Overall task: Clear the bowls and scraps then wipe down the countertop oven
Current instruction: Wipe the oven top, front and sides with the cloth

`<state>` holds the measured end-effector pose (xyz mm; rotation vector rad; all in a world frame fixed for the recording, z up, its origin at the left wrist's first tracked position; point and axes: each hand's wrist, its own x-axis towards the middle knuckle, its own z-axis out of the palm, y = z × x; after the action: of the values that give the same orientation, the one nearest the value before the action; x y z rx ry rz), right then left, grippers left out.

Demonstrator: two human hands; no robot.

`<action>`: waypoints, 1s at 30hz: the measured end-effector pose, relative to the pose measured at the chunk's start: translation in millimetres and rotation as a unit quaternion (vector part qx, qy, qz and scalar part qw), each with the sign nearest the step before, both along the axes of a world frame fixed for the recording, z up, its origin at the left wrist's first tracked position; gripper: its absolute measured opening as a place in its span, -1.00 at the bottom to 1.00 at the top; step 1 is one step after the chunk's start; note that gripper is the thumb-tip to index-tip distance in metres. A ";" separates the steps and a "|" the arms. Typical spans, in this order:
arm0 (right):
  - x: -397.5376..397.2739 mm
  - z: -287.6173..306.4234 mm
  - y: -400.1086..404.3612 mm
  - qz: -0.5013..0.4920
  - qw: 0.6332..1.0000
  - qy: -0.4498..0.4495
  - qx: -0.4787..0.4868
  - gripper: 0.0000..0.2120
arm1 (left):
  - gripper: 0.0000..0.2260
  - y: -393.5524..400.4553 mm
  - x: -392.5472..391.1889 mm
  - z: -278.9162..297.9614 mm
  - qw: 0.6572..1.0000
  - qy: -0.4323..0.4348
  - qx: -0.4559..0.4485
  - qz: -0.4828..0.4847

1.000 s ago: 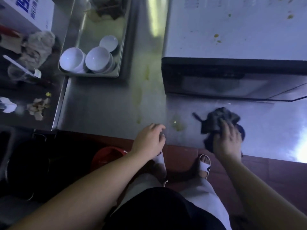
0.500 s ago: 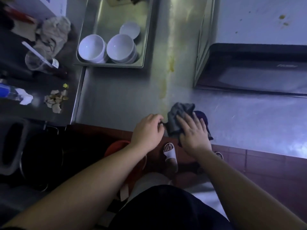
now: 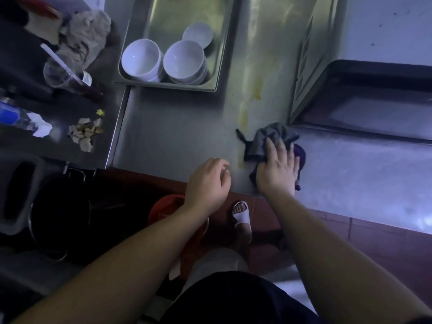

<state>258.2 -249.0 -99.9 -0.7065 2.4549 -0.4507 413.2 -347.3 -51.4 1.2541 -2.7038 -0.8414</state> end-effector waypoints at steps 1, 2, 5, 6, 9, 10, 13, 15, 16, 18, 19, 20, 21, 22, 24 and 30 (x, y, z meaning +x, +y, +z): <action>13.5 -1.0 -2.0 0.066 0.998 0.006 -0.009 -0.29 | -0.82 -3.3 1.8 1.2 1.000 0.002 -0.007 0.005; 26.8 -2.0 0.3 0.139 0.990 0.013 -0.020 -0.30 | -0.82 -6.8 3.5 2.1 1.000 0.001 -0.014 0.011; 46.6 -7.4 27.2 0.327 0.944 0.041 -0.026 -0.33 | -0.82 -16.8 6.2 3.4 0.999 -0.011 -0.025 0.028; 43.6 -10.1 36.8 0.366 0.929 0.046 -0.023 -0.34 | -0.82 -19.5 7.3 2.8 0.999 -0.014 -0.025 0.030; 21.9 -12.5 45.3 0.391 0.917 0.078 -0.033 -0.37 | -0.82 -23.9 12.3 0.7 0.999 -0.023 -0.024 0.024; 15.1 -11.8 39.9 0.361 0.929 0.078 -0.029 -0.37 | -0.82 -24.7 14.3 -1.4 0.999 -0.023 -0.024 0.024; 2.1 -7.5 1.7 0.193 0.979 0.061 -0.020 -0.34 | -0.81 -25.8 19.7 -7.4 0.999 -0.018 -0.014 0.023; -4.3 -4.8 -35.2 0.098 0.994 0.049 -0.019 -0.33 | -0.79 -28.8 21.9 -8.5 1.000 -0.015 -0.013 0.022; -7.9 -3.8 -54.2 0.065 0.997 0.038 -0.020 -0.33 | -0.78 -31.4 22.6 -8.3 1.000 -0.015 -0.014 0.024; -14.2 -2.7 -87.2 0.031 0.999 0.013 -0.014 -0.32 | -0.76 -39.2 22.6 -7.5 0.999 -0.023 -0.007 0.026; -15.6 -2.7 -99.0 0.030 1.000 0.005 -0.007 -0.32 | -0.75 -43.8 22.1 -7.1 0.999 -0.030 -0.003 0.025; -15.5 -3.4 -106.1 0.041 0.999 0.005 -0.001 -0.31 | -0.75 -48.9 21.4 -7.5 0.999 -0.035 0.000 0.025; -14.1 -3.7 -107.9 0.068 0.998 0.014 -0.001 -0.32 | -0.76 -54.0 20.1 -7.8 0.999 -0.034 -0.001 0.027; -12.2 -2.8 -103.5 0.114 0.993 0.033 -0.008 -0.33 | -0.77 -59.0 18.6 -9.0 0.999 -0.028 -0.003 0.032; -8.6 -3.9 -81.8 0.242 0.967 0.067 -0.037 -0.36 | -0.80 -67.2 14.4 -13.5 0.999 -0.012 -0.012 0.048; -24.1 -11.4 -70.4 0.239 0.967 0.074 -0.044 -0.40 | -0.83 -74.1 1.4 -19.5 0.999 -0.005 -0.021 0.050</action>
<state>234.0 -319.4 -111.3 -1.3692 2.2950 -0.3269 414.7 -421.4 -70.9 1.3752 -2.6260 -0.7649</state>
